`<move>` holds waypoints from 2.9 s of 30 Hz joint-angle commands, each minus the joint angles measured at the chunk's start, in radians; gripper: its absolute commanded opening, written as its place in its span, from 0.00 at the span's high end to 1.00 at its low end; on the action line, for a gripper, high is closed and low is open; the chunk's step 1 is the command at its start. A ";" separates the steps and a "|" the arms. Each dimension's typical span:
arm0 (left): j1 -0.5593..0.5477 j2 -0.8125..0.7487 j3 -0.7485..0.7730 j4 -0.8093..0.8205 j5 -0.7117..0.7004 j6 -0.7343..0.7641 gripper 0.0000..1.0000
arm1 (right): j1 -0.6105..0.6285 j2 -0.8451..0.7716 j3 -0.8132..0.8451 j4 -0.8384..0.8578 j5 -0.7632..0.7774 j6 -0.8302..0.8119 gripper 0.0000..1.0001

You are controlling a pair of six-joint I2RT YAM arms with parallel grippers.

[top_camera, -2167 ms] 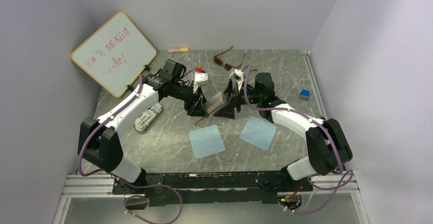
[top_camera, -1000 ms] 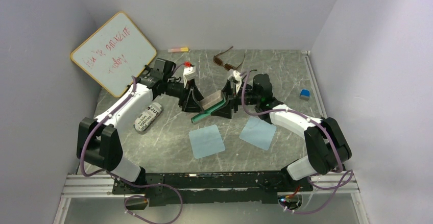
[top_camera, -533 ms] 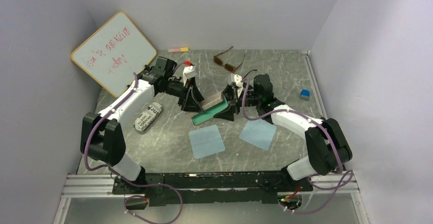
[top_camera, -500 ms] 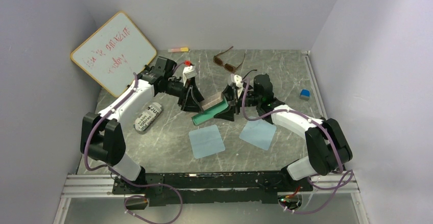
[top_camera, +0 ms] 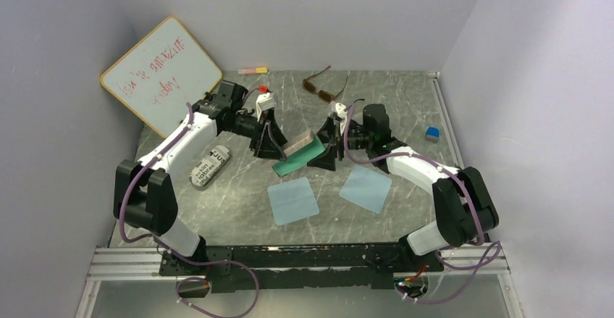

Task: Organize the sunglasses
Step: Open the sunglasses case.

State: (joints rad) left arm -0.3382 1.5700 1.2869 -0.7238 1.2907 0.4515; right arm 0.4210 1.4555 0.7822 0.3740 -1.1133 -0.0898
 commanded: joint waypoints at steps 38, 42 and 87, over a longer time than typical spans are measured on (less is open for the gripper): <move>-0.077 0.258 0.153 -0.406 -0.106 0.346 0.95 | 0.003 -0.130 -0.021 -0.282 0.021 -0.661 0.23; -0.078 0.329 0.200 -0.531 -0.082 0.452 0.95 | 0.028 -0.123 -0.007 -0.359 0.005 -0.759 0.33; 0.084 0.375 0.346 -0.677 -0.006 0.550 0.12 | 0.066 -0.109 0.010 -0.331 -0.025 -0.693 1.00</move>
State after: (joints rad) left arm -0.3004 1.9999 1.5883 -1.4025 1.2358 0.9562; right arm 0.5026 1.3502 0.8013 -0.1135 -1.1046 -0.8925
